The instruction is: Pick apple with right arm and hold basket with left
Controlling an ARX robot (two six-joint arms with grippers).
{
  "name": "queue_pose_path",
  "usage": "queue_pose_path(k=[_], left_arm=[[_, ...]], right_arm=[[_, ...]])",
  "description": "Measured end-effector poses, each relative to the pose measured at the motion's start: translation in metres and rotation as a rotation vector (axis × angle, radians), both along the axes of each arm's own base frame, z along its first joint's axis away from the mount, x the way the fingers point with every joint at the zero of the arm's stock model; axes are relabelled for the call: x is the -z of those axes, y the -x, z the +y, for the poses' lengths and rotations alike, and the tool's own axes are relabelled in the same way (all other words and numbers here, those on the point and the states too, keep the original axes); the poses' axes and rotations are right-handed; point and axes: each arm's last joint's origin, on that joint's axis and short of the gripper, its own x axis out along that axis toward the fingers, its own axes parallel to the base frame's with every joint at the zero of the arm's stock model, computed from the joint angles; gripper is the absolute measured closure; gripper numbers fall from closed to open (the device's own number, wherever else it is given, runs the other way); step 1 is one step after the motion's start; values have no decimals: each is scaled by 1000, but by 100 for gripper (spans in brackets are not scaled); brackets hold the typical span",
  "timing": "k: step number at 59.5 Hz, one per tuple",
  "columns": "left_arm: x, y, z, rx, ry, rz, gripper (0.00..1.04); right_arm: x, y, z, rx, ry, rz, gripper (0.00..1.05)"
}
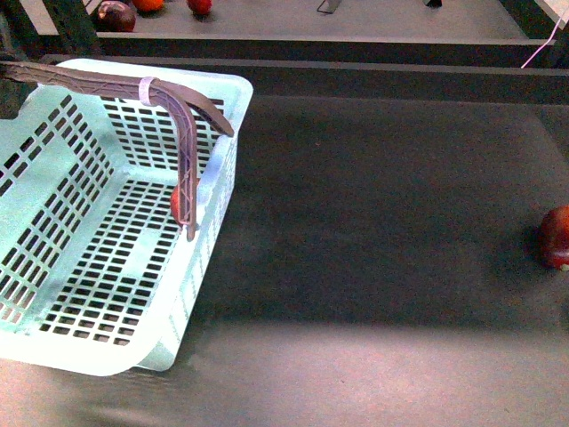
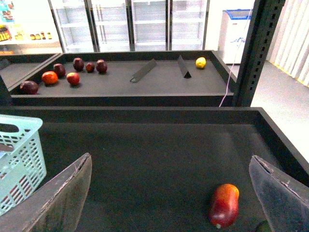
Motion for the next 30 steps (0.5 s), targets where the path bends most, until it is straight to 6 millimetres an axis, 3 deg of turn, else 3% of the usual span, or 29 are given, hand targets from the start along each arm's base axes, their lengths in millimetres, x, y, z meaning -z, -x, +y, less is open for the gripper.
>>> queue_pose_path(k=[24, 30], left_arm=[[4, 23, 8, -42, 13, 13, 98], [6, 28, 6, -50, 28, 21, 80]], right_arm=[[0, 0, 0, 0, 0, 0, 9], [0, 0, 0, 0, 0, 0, 9]])
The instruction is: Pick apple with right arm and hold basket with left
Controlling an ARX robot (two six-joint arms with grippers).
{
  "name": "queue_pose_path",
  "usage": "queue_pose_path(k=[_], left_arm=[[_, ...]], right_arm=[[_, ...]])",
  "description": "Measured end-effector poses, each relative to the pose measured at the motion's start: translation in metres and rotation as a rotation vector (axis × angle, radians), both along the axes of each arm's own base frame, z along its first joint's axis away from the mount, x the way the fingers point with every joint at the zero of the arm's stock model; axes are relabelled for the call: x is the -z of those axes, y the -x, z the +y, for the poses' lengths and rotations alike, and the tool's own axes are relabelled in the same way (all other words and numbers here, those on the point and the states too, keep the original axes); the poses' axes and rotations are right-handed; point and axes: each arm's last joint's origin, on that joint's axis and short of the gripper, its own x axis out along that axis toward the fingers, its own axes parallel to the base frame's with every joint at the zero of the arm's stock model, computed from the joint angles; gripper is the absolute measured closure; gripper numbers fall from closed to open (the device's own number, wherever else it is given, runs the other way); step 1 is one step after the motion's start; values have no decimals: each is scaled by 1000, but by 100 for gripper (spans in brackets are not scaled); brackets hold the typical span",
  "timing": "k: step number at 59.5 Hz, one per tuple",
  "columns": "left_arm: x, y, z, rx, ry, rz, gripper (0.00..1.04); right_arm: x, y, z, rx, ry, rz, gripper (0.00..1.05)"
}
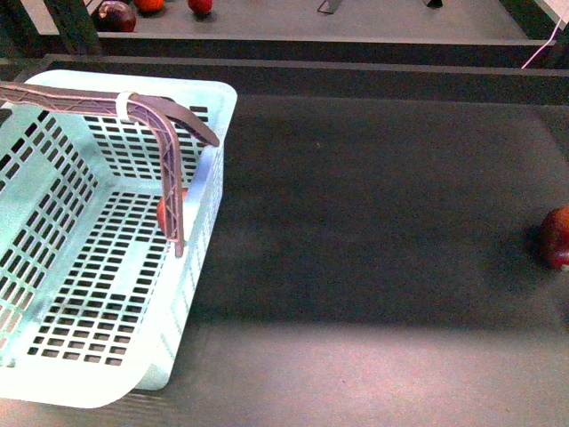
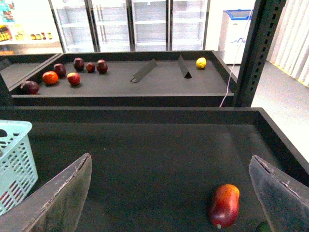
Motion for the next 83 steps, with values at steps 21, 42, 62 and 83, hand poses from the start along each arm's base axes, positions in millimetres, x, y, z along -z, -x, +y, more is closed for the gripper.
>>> queue_pose_path(k=[21, 42, 62, 83], left_arm=[[-36, 26, -13, -74, 18, -36, 10], [-57, 64, -25, -96, -4, -26, 7], [-50, 106, -13, 392, -1113, -487, 56], [-33, 152, 3, 497, -1459, -416, 101]], right_arm=[[0, 0, 0, 0, 0, 0, 9], [0, 0, 0, 0, 0, 0, 9], [0, 0, 0, 0, 0, 0, 9], [0, 0, 0, 0, 0, 0, 9]])
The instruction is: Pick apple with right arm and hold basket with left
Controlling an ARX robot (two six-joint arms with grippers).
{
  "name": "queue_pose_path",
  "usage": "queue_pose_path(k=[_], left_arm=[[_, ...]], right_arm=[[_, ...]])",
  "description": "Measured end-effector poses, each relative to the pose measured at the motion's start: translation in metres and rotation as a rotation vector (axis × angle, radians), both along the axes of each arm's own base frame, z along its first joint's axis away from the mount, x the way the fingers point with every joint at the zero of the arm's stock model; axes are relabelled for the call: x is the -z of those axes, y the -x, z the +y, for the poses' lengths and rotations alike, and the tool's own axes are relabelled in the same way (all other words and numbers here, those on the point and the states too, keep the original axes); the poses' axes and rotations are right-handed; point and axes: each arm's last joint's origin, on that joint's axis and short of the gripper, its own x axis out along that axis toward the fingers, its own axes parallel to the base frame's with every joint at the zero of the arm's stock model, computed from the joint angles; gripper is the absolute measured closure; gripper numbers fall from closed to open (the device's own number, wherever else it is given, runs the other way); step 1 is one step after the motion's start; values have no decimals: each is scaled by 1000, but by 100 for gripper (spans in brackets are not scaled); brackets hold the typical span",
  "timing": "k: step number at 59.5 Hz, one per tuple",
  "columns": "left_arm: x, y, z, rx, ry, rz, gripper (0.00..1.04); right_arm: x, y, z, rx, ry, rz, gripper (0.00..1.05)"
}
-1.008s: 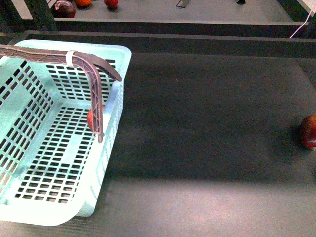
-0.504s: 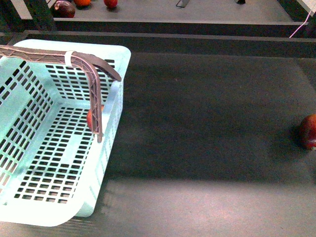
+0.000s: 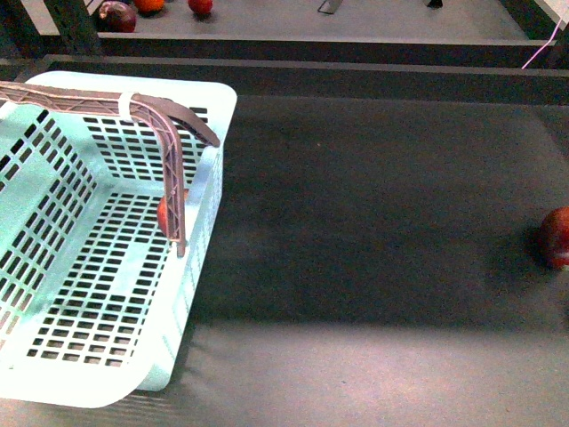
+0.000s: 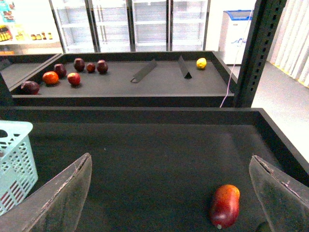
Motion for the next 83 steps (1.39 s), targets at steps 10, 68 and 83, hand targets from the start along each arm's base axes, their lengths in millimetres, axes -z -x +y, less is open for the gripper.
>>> queue_pose_path(k=[10, 68, 83], left_arm=[[0, 15, 0, 2, -8, 0, 101], [-10, 63, 0, 3, -14, -31, 101], [-10, 69, 0, 2, -14, -31, 101]], right_arm=[[0, 0, 0, 0, 0, 0, 9], [0, 0, 0, 0, 0, 0, 9], [0, 0, 0, 0, 0, 0, 9]])
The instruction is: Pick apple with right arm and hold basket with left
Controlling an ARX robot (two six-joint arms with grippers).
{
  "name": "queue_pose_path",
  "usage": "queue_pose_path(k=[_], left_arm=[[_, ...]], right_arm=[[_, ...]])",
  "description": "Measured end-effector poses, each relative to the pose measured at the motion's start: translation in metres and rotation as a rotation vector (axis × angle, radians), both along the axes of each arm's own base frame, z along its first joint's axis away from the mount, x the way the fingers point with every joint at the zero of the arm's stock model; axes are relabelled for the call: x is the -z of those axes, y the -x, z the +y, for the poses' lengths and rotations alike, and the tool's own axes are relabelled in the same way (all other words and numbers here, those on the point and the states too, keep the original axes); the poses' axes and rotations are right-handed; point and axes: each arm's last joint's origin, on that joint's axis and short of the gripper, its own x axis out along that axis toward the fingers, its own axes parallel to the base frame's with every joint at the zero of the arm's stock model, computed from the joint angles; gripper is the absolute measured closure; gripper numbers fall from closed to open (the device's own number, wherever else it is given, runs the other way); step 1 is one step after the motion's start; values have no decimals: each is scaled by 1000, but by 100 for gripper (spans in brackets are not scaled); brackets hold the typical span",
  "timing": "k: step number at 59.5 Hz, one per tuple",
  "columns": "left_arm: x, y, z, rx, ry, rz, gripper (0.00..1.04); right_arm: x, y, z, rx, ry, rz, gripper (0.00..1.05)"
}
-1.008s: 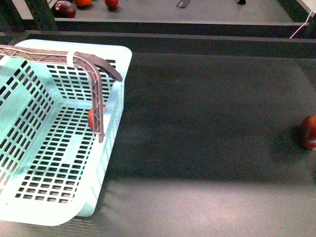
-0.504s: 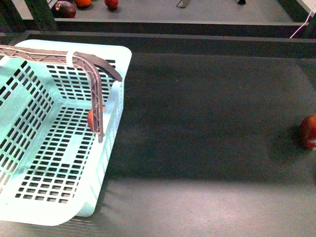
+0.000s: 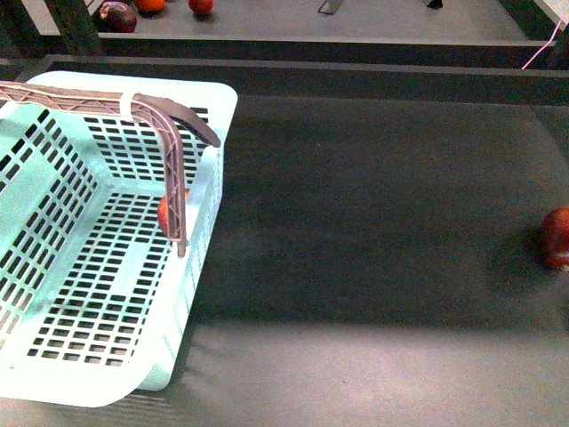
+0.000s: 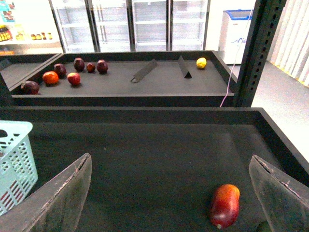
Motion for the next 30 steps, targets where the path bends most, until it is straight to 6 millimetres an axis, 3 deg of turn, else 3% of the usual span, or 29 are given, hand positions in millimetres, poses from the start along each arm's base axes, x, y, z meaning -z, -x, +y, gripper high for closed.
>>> queue_pose_path(k=[30], left_arm=[[3, 15, 0, 0, 0, 5, 101]], right_arm=[[0, 0, 0, 0, 0, 0, 9]])
